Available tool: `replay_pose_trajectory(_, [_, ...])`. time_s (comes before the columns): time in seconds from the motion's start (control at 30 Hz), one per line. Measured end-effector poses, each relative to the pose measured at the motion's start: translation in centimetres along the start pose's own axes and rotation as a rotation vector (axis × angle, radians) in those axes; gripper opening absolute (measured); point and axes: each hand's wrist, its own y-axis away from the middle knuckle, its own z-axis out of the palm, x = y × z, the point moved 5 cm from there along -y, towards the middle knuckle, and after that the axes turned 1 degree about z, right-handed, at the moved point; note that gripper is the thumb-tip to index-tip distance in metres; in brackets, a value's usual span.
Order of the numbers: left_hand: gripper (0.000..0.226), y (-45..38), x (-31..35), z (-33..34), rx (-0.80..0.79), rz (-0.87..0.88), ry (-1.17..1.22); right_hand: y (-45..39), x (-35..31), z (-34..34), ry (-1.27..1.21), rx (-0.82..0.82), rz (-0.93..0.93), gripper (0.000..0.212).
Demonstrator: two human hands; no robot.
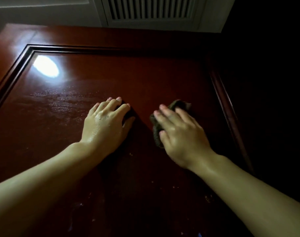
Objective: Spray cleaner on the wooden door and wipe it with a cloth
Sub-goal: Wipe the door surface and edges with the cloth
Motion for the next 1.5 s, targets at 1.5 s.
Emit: replay_pose_trajectory(1.5, [0.061,3.6,0.9,-0.7,0.02,0.042,-0.014,7.4,-2.6,0.5,-0.059,-0.017,-0.012,0.057])
